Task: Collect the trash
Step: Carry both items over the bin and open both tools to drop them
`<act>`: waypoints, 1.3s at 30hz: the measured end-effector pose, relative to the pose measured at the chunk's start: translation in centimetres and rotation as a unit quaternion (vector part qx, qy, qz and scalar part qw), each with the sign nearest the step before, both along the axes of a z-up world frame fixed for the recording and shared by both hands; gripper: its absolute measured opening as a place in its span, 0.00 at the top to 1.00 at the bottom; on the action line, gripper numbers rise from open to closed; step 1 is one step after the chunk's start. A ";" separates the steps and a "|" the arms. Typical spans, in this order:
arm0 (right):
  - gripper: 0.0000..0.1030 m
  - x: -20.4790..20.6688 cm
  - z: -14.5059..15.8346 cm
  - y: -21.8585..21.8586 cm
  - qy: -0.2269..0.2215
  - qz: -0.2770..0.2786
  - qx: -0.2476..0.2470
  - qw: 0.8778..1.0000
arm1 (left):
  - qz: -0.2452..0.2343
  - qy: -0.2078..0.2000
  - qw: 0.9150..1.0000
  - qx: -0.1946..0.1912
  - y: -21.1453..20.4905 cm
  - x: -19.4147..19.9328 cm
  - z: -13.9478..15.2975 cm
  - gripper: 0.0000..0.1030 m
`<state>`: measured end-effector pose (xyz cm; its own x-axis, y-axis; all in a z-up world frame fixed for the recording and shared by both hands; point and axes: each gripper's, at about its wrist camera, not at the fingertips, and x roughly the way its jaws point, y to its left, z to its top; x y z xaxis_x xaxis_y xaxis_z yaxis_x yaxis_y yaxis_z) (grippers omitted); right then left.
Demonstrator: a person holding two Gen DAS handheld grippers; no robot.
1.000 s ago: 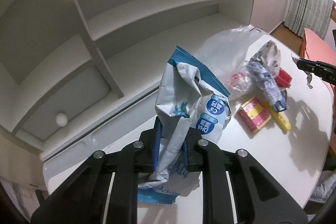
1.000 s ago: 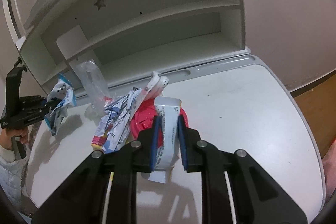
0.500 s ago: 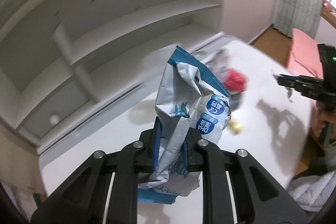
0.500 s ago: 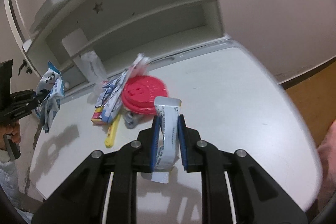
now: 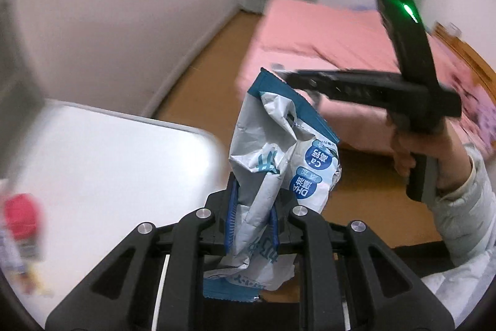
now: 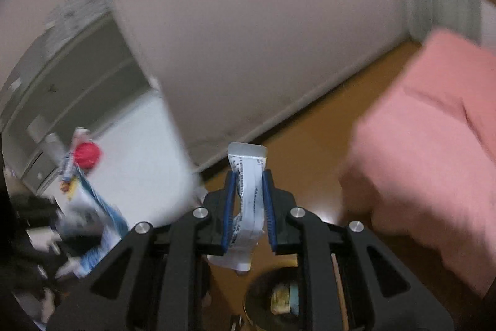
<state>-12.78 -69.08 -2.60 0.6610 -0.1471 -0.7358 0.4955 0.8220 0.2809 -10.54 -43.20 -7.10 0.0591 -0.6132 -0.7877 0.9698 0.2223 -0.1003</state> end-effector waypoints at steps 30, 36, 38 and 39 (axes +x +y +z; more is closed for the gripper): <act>0.24 -5.8 -20.9 -7.6 0.203 -0.100 0.142 0.964 | 0.006 0.063 0.992 0.107 -8.8 -6.1 -20.7 0.11; 0.07 -6.3 -8.3 -6.4 0.107 -0.164 -0.083 0.977 | 0.071 -0.115 0.989 -0.061 -3.2 -5.0 -6.0 0.11; 0.07 -5.6 -5.6 -5.0 0.090 -0.168 -0.137 0.972 | 0.132 -0.105 0.981 -0.097 0.3 -2.0 -2.3 0.11; 0.07 -5.1 -4.4 -4.2 0.080 -0.165 -0.152 0.971 | 0.172 -0.097 0.974 -0.108 2.7 -0.1 -0.7 0.11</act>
